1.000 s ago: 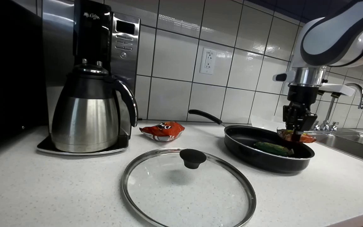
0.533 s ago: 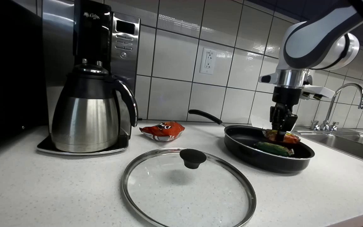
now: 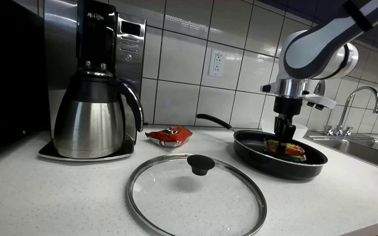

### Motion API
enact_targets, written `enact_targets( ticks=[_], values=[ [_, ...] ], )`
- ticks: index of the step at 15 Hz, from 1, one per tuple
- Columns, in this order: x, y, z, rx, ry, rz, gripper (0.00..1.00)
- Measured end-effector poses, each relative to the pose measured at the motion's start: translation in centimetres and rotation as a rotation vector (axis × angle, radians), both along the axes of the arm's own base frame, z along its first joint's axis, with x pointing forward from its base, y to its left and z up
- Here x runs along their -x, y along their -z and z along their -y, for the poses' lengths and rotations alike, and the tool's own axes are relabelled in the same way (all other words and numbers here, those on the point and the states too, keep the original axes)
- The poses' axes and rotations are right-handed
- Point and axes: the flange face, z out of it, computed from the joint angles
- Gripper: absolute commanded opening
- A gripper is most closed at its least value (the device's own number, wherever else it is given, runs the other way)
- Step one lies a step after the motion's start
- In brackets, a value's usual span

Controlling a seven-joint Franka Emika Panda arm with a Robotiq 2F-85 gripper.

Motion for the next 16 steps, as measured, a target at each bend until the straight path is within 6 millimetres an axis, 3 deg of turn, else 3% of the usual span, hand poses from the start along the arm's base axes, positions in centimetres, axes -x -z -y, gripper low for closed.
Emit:
enact_targets(
  ticks=[8, 16],
  values=[
    [-0.8, 2.3, 0.0, 0.013, 0.086, -0.015, 0.16],
    [-1.4, 3.0, 1.1, 0.032, 0.129, -0.010, 0.16]
  ],
)
